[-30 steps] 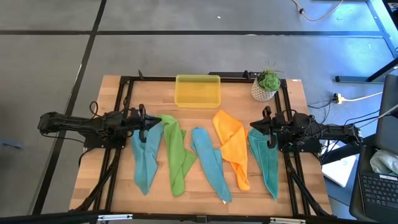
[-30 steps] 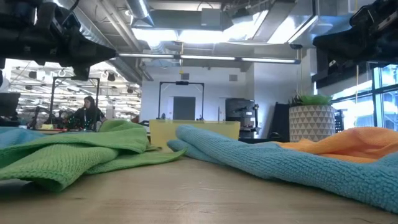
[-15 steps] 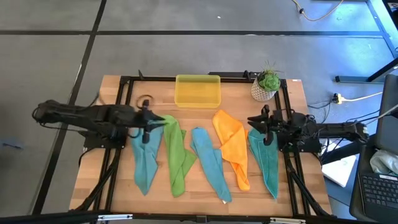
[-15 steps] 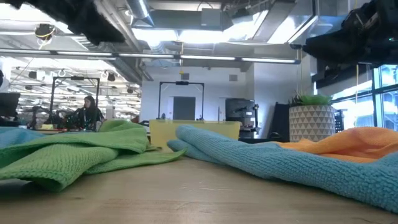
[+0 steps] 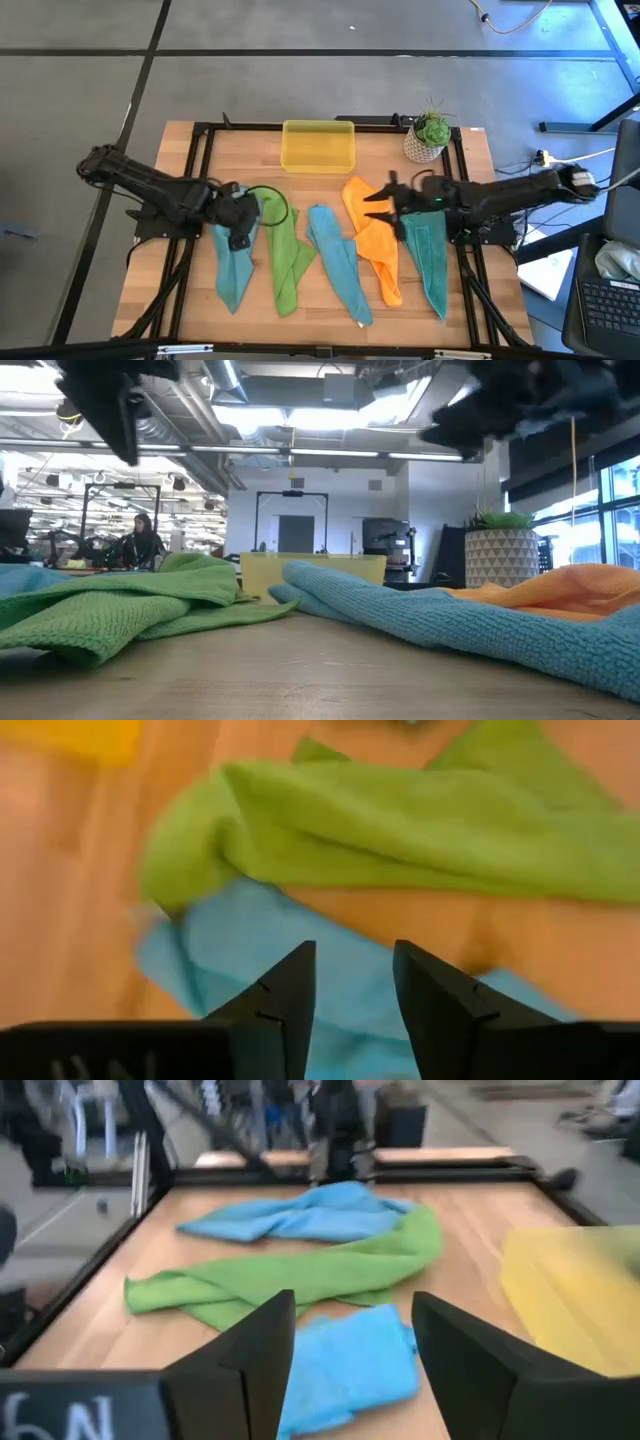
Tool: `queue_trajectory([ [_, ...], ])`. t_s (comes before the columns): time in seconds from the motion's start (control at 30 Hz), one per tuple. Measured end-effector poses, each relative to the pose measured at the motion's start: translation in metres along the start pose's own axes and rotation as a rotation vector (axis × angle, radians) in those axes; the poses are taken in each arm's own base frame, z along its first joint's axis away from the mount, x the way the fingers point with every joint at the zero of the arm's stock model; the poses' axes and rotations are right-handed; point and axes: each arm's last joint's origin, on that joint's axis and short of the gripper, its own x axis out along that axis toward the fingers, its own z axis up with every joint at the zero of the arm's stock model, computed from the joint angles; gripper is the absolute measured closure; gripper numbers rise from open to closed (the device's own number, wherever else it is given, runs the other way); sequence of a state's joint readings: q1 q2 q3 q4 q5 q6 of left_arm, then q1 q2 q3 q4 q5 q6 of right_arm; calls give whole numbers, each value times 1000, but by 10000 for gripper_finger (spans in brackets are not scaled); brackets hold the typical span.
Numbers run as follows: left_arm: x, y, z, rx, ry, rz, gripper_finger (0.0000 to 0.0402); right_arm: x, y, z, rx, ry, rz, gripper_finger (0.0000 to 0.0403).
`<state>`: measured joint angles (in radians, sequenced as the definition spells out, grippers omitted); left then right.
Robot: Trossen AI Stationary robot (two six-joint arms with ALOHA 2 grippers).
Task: Fold microfiber towels
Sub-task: Adjust the colored microfiber cloths
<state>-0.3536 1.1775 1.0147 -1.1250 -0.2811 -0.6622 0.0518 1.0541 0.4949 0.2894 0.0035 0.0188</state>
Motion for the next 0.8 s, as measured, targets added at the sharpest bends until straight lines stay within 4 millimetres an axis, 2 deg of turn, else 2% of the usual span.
queue_trajectory([
  [0.17, -5, -26, -34, -122, 34, -19, 275, 67, 16, 14, -105, 104, 82, 199],
  [0.33, -11, -43, -60, -236, -122, 29, 275, 150, 30, 13, -210, 256, 123, 199],
  [0.47, -12, -54, -72, -267, -206, 34, 275, 205, 35, 8, -239, 382, 140, 199],
  [0.67, -3, -69, -86, -197, -161, 70, 275, 259, 43, 16, -198, 367, 191, 199],
  [0.8, 3, -75, -89, -169, -161, 98, 275, 291, 43, 7, -205, 357, 179, 199],
])
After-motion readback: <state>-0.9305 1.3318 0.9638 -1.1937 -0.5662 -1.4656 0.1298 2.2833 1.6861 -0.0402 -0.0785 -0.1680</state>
